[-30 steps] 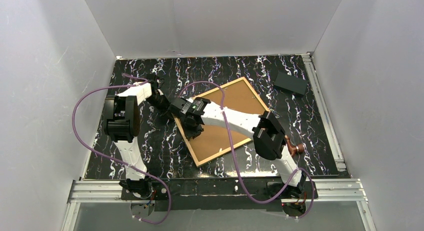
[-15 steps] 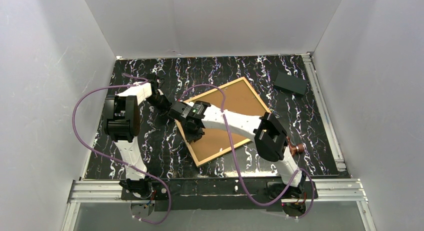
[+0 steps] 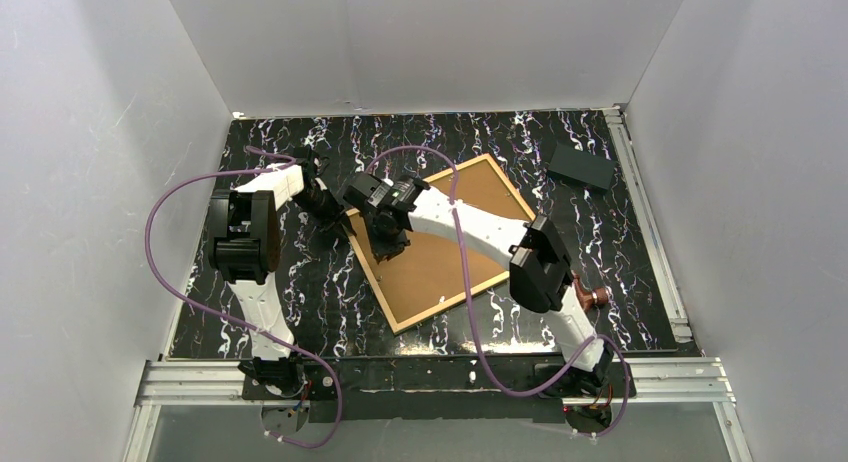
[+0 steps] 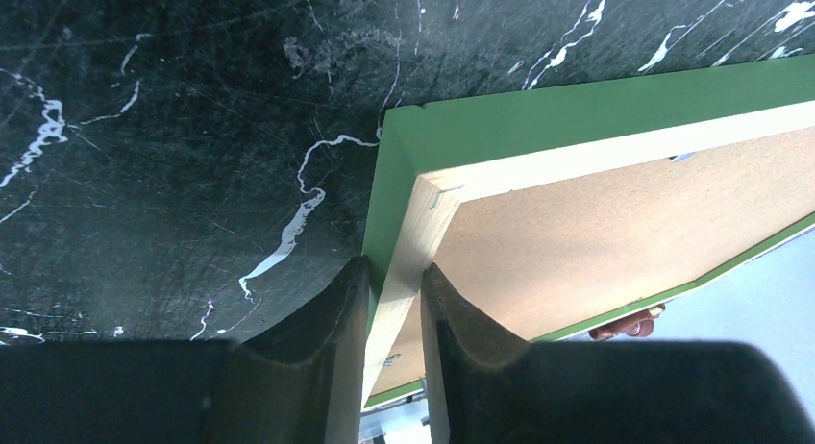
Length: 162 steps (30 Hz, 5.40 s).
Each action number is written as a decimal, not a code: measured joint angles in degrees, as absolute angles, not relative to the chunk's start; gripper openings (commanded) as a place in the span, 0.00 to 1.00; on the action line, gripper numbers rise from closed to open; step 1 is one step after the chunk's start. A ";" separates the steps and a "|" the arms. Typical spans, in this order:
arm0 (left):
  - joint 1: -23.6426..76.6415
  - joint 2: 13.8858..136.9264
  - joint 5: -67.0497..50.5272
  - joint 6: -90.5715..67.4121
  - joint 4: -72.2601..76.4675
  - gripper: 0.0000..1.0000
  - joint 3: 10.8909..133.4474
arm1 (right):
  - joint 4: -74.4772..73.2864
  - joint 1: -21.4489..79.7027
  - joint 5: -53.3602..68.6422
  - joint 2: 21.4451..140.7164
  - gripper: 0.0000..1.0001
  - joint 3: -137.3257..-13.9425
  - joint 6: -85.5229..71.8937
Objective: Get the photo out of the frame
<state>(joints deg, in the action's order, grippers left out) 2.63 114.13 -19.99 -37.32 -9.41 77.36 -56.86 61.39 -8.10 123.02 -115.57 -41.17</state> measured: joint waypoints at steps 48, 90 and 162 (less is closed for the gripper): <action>2.63 114.87 -19.97 -36.42 -10.59 0.00 78.39 | -49.74 64.84 -3.20 119.17 0.01 -100.75 -43.48; 2.61 114.93 -19.94 -36.16 -10.81 0.00 78.50 | -54.76 61.89 -1.13 119.83 0.01 -107.42 -41.82; 2.59 115.09 -19.84 -36.21 -11.25 0.03 78.81 | -53.67 64.47 -2.79 117.01 0.01 -99.59 -42.87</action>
